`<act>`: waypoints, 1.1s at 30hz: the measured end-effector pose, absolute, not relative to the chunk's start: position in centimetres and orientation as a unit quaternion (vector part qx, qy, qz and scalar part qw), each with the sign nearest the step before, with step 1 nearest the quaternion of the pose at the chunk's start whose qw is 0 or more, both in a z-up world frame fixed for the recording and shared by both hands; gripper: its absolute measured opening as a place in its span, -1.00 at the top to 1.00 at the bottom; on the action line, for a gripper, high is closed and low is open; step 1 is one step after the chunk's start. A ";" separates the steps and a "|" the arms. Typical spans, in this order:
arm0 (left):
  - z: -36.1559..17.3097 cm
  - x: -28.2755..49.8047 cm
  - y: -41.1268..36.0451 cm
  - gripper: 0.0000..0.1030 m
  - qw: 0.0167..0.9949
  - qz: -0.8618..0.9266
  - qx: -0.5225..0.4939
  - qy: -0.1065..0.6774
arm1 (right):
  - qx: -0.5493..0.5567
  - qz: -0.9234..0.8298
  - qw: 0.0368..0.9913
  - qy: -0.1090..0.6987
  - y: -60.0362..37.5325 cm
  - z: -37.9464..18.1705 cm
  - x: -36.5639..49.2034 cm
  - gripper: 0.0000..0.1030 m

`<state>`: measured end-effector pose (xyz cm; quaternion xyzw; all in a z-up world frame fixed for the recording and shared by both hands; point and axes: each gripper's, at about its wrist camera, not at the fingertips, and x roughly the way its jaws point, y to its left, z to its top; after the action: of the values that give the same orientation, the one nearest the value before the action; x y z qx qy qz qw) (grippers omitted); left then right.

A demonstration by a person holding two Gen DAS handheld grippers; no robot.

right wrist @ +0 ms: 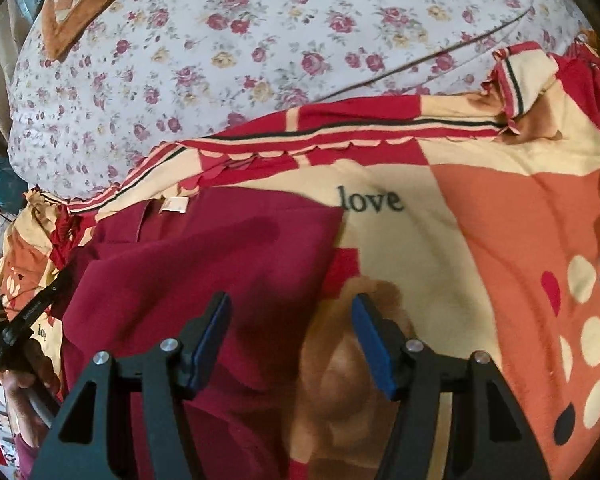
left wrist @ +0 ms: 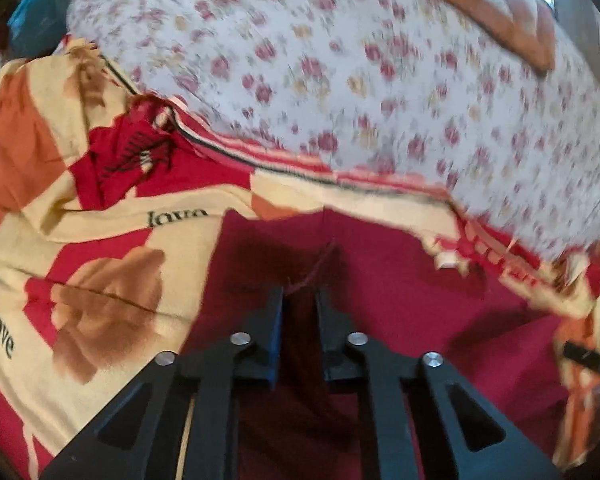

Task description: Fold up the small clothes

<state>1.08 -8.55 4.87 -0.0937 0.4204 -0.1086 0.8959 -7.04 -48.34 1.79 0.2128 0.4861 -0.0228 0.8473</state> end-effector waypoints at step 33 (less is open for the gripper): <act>4.4 -1.0 -7.7 0.93 0.882 -0.121 -0.125 0.438 | 0.133 -0.004 0.854 0.504 -45.5 1.4 -10.2 0.72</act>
<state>-0.98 -7.74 4.37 -0.1246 0.4380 -0.1208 0.8821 -10.19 -45.53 1.37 0.1332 0.5037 -0.0037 0.8535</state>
